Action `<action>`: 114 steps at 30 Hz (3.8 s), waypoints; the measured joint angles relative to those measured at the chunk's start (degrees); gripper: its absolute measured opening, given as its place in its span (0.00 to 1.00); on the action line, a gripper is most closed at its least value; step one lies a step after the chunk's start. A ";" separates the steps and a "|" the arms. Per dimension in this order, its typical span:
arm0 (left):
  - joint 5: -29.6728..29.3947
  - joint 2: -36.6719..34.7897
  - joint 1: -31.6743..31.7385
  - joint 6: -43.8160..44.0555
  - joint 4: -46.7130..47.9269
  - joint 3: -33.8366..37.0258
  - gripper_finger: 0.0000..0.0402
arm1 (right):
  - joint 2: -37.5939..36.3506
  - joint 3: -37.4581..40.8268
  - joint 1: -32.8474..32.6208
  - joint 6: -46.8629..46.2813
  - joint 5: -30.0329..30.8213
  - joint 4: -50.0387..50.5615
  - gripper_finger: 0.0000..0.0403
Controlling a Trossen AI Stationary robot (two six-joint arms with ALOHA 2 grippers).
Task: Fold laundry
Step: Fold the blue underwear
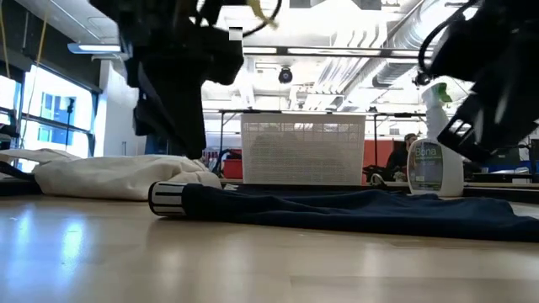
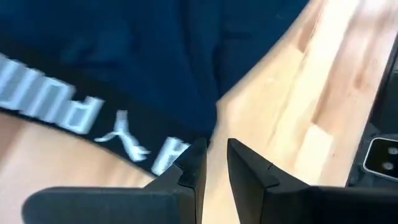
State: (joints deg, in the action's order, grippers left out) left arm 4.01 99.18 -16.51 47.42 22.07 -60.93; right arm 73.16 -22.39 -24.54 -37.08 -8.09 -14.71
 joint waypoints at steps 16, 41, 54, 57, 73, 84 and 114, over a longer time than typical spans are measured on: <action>-10.32 2.96 -3.70 12.70 1.21 -0.05 0.13 | 22.42 -11.22 -12.88 3.60 12.81 4.06 0.14; -6.78 2.77 -3.33 -5.77 4.56 -2.57 0.13 | 10.77 -19.84 -18.15 -2.06 16.65 28.28 0.19; -9.97 3.65 -7.43 -39.66 -18.15 -2.71 0.21 | 10.81 -19.87 -21.39 -8.39 20.15 26.37 0.44; -8.18 5.14 -6.75 -40.05 -17.53 -2.65 0.31 | 11.27 -19.87 -22.63 -9.29 22.24 26.94 0.47; -6.25 11.67 -10.15 -38.29 -14.73 -2.72 0.16 | 21.92 -20.18 -28.01 -19.48 20.96 29.75 0.25; -9.01 2.96 -10.95 -25.48 -5.24 -2.66 0.02 | 7.52 -19.80 -28.08 -17.88 16.88 41.57 0.04; -22.99 24.36 -13.36 -24.02 -6.18 -19.88 0.17 | 3.93 -19.89 -25.39 -11.64 18.17 44.54 0.01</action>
State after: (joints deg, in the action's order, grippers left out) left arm -18.98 123.54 -29.87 23.41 15.89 -80.81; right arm 77.09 -42.28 -49.93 -48.71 10.08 29.83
